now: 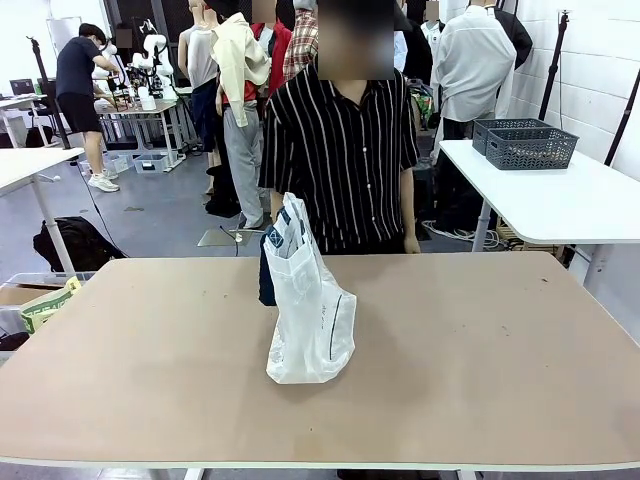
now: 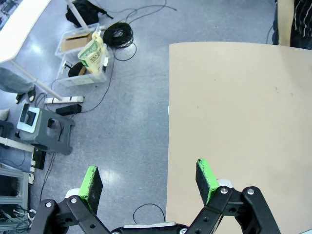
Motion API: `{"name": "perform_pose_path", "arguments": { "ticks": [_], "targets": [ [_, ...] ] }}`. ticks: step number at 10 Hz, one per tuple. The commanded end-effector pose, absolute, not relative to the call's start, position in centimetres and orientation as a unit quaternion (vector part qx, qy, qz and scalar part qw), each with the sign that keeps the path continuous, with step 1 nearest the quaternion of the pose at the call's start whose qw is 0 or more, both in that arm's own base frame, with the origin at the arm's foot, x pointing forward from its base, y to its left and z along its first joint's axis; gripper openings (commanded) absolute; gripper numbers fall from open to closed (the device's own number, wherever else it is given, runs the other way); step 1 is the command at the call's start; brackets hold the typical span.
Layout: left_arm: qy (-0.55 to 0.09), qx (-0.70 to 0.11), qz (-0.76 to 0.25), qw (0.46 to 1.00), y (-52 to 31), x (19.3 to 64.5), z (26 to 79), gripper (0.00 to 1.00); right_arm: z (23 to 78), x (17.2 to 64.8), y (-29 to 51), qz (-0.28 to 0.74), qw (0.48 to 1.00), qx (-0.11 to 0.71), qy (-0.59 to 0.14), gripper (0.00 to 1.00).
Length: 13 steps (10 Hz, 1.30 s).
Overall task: Transfer purchased items from the store into the shopping bag.
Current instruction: Open the Reusable shopping bag in the center of the table.
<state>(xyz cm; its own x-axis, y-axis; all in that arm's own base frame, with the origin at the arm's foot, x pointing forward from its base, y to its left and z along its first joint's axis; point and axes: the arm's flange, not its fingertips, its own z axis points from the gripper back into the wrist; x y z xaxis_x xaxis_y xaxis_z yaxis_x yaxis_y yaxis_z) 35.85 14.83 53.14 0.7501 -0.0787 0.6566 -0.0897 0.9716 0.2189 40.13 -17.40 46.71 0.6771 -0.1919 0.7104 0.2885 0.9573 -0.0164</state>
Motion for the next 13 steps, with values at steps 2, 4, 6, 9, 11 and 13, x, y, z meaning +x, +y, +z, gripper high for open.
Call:
{"name": "perform_pose_path", "arguments": {
  "ticks": [2, 4, 6, 9, 11, 13],
  "targets": [
    [-0.350, 0.128, -0.003, 0.928, 15.1, 35.7, 53.1, 1.00, 46.5, 40.1, -17.4, -0.125, 0.916, -0.067, -0.376, 1.00],
    [-0.350, 0.128, -0.003, 0.928, 15.1, 35.7, 53.1, 1.00, 46.5, 40.1, -17.4, -0.125, 0.916, -0.067, -0.376, 1.00],
    [-0.350, 0.128, -0.003, 0.928, 15.1, 35.7, 53.1, 1.00, 46.5, 40.1, -17.4, -0.125, 0.916, -0.067, -0.376, 1.00],
    [-0.389, 0.084, -0.084, 0.913, 6.9, 39.2, 55.9, 1.00, 51.1, 42.5, -8.5, -0.052, 0.915, -0.031, -0.398, 1.00],
    [-0.406, 0.038, -0.148, 0.901, 1.0, 41.2, 58.3, 1.00, 54.8, 42.9, -0.8, -0.003, 0.914, 0.014, -0.405, 1.00],
    [-0.385, 0.017, -0.105, 0.917, -2.6, 42.6, 58.8, 1.00, 56.0, 41.9, 3.6, 0.006, 0.919, 0.038, -0.392, 1.00]
  ]
}}
